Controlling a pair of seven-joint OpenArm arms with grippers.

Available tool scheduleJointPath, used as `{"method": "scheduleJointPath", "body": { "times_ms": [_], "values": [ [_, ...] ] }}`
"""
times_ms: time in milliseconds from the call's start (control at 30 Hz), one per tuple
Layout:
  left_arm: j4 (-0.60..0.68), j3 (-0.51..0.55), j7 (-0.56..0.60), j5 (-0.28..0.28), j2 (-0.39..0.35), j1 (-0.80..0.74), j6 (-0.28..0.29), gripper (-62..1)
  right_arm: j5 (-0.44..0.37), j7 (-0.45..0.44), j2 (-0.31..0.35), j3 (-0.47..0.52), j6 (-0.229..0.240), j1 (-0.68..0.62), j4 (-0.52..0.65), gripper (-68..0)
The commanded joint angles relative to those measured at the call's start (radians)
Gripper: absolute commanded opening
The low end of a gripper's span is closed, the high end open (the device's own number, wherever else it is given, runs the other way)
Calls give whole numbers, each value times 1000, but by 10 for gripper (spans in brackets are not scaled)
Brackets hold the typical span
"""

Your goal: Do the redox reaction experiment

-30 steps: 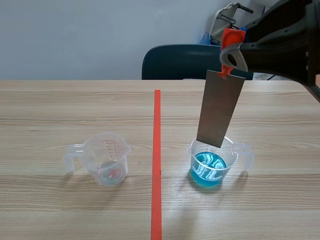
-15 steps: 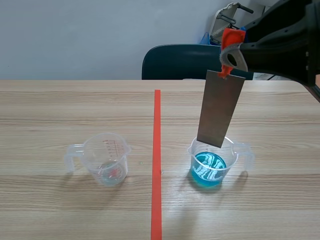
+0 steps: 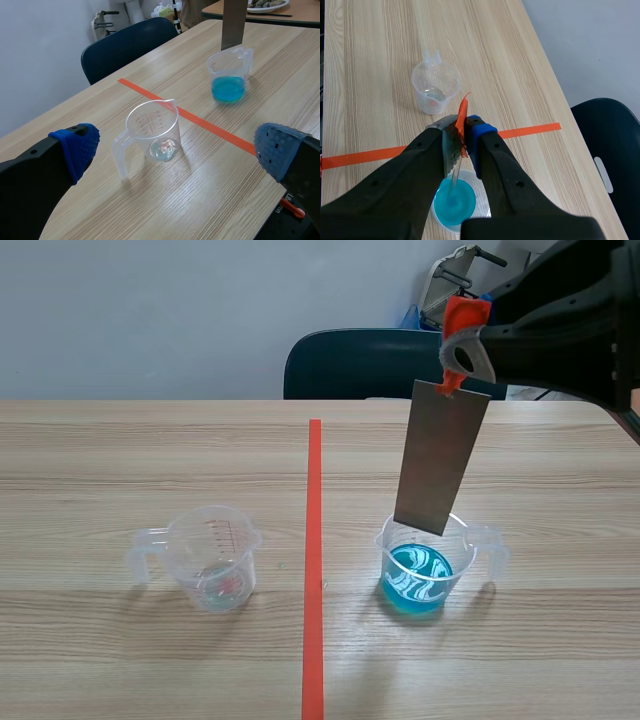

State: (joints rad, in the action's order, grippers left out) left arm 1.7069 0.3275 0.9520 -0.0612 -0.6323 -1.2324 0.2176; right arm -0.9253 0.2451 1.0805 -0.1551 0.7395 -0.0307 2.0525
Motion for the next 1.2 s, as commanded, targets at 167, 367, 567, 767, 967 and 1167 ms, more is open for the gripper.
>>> {"method": "scheduleJointPath", "body": {
  "times_ms": [167, 367, 567, 767, 967, 1167],
  "values": [
    [6, 0, 15, -6, 3, 17, 2, 14, -10, -15, 10, 12, 6, 14, 6, -669],
    [6, 0, -14, -5, 3, 62, 2, 14, -10, -15, 10, 12, 6, 14, 6, -669],
    [6, 0, -55, -6, 3, 89, 2, 14, -10, -15, 10, 12, 6, 14, 6, -669],
    [6, 0, -56, -5, 3, 85, 2, 14, -10, -15, 10, 12, 6, 14, 6, -669],
    [3, 0, -59, -5, 3, 85, 2, 14, -10, -15, 10, 12, 6, 14, 6, -669],
    [-17, 0, -59, -3, 3, 85, 2, 14, -10, -15, 10, 12, 6, 14, 6, -669]
  ]
}}
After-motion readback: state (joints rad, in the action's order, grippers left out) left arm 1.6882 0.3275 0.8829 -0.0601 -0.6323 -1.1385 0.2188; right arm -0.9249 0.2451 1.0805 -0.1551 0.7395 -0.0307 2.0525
